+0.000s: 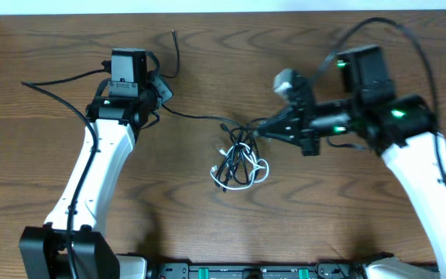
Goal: Untangle cables
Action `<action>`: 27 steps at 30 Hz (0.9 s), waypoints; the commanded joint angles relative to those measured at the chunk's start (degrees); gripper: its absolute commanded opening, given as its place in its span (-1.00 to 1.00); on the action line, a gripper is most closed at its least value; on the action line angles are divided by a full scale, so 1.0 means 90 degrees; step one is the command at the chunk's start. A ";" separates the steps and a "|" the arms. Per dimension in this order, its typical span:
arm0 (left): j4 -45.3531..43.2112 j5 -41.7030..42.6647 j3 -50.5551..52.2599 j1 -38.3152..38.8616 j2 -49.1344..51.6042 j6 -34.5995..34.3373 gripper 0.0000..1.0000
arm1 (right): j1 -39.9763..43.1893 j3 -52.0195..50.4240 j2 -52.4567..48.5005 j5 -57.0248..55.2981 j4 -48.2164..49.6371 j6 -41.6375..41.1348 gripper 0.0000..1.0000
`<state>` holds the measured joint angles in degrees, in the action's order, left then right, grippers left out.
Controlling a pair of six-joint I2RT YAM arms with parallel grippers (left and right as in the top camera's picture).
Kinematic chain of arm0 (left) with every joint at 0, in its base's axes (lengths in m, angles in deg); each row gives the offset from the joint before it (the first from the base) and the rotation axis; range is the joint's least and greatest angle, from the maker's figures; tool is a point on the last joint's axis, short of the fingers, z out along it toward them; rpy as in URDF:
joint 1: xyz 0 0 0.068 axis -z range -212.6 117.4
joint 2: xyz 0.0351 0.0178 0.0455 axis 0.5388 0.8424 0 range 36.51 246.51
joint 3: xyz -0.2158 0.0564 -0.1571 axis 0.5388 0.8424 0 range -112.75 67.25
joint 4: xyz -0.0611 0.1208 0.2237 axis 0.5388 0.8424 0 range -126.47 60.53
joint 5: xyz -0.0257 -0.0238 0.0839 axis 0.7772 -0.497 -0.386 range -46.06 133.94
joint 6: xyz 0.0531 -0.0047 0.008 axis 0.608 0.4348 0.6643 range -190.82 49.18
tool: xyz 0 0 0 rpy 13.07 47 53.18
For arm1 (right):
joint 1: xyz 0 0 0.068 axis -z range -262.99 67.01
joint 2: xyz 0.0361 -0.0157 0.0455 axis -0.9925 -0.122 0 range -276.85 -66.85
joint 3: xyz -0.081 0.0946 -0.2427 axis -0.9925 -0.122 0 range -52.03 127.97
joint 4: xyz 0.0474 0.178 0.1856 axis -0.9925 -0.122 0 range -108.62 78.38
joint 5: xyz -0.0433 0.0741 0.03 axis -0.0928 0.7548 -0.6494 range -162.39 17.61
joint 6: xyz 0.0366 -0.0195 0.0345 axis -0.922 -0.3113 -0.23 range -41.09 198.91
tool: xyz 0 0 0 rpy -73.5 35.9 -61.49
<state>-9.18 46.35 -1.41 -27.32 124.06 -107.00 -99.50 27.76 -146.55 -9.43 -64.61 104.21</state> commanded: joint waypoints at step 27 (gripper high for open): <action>0.0646 -0.0202 0.0007 -0.0007 0.0333 0.1188 -0.06 | 0.2273 0.0002 -0.0777 -0.0857 -0.0187 -0.2025 -0.98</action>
<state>-3.43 39.12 -1.41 -27.30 126.38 -101.69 -77.67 27.76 -152.13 -11.33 -66.23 87.86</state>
